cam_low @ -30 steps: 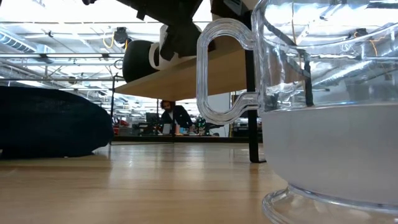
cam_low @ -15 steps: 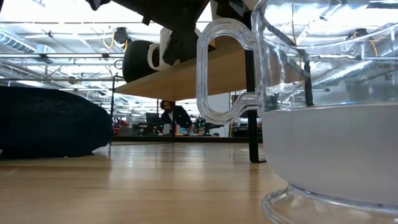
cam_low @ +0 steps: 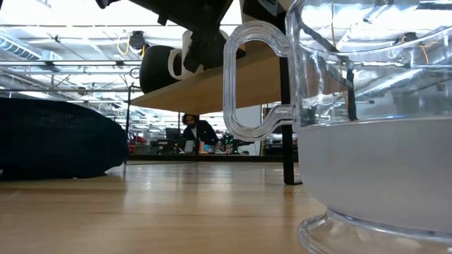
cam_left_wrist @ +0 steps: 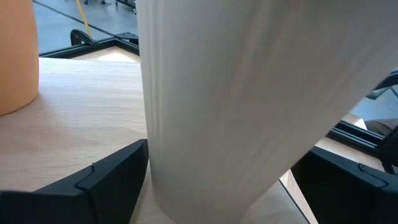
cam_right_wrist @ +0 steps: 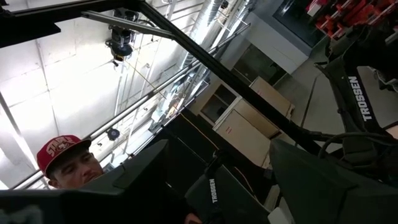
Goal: Stack small to large cups/mugs on shelf
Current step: Put the gray cup on the shelf, then put the transparent mug on the shelf
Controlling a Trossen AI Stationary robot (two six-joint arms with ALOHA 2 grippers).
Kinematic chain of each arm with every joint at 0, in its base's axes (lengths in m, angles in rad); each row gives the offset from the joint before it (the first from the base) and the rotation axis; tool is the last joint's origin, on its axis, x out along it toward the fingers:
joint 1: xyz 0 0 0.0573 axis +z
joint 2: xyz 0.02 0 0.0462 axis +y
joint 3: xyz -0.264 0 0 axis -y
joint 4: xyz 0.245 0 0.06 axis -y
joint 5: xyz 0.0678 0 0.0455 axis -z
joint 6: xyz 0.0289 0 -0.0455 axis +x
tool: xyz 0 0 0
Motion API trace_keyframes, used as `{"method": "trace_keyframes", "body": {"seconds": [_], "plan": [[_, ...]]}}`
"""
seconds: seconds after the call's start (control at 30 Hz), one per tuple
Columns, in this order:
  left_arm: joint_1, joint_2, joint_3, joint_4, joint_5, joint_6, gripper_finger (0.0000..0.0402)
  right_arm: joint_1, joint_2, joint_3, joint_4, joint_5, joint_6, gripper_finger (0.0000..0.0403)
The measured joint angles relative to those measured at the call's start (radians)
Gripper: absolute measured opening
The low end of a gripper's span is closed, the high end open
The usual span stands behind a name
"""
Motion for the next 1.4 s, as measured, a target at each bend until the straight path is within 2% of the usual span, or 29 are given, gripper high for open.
{"method": "trace_keyframes", "body": {"seconds": [0.47,0.6,0.83,1.27,1.4], "plan": [[-0.04,-0.04,0.001,-0.004,-0.015,0.073,0.0373,0.0,0.0,0.0,0.0,0.0,-0.002,0.027],[-0.047,-0.063,0.001,-0.063,-0.048,0.085,0.0378,0.0,0.0,0.0,0.0,0.0,-0.009,0.027],[-0.072,-0.074,0.001,-0.131,-0.06,0.049,0.0374,0.001,0.0,0.0,0.0,0.0,-0.01,0.027],[-0.129,-0.075,0.001,-0.145,-0.094,0.008,0.0376,0.001,0.0,0.0,0.0,0.0,-0.014,0.027],[-0.159,-0.091,0.0,-0.151,-0.093,-0.05,0.0378,0.001,0.0,0.0,0.0,0.0,-0.029,0.027]]}}
